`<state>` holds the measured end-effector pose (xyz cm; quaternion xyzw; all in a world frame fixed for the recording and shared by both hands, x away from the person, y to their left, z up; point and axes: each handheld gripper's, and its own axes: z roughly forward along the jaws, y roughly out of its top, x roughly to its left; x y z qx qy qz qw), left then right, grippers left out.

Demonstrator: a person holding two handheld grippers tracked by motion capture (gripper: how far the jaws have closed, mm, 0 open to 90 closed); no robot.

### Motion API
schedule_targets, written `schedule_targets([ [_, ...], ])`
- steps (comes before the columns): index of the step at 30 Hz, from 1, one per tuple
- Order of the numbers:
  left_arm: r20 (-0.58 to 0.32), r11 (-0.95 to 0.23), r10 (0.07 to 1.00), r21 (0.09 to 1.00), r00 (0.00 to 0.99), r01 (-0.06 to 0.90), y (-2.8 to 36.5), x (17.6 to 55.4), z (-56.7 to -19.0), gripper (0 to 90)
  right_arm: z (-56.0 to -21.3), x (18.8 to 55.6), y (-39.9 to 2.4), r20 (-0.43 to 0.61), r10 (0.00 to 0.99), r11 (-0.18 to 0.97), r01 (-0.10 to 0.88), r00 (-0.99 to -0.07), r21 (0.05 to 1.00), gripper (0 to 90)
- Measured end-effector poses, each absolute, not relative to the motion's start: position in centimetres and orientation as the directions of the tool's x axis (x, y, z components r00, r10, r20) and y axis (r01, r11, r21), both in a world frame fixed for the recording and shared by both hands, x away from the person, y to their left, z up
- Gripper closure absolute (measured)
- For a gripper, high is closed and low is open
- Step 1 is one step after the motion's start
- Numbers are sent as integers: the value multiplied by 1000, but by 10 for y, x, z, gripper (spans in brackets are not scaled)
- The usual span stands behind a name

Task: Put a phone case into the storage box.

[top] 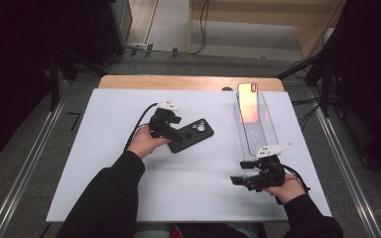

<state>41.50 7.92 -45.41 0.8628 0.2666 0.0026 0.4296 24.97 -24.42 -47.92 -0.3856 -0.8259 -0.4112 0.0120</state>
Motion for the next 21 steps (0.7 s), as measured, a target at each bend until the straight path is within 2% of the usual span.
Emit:
schedule_targets([
  [7, -257, -472, 457, 742, 852, 477, 69, 424, -463, 84, -479, 249, -243, 338, 623, 368, 646, -705, 669, 216],
  [10, -287, -457, 441, 743, 850, 489, 68, 427, -468, 15, -479, 249, -245, 339, 624, 365, 646, -704, 671, 216],
  [12, -317, -451, 438, 732, 841, 511, 69, 429, -471, 0, -479, 250, -246, 340, 624, 360, 645, -703, 674, 215],
  [21, -246, -509, 449, 720, 859, 472, 69, 431, -478, 0, -479, 249, -245, 343, 624, 362, 648, -702, 670, 216],
])
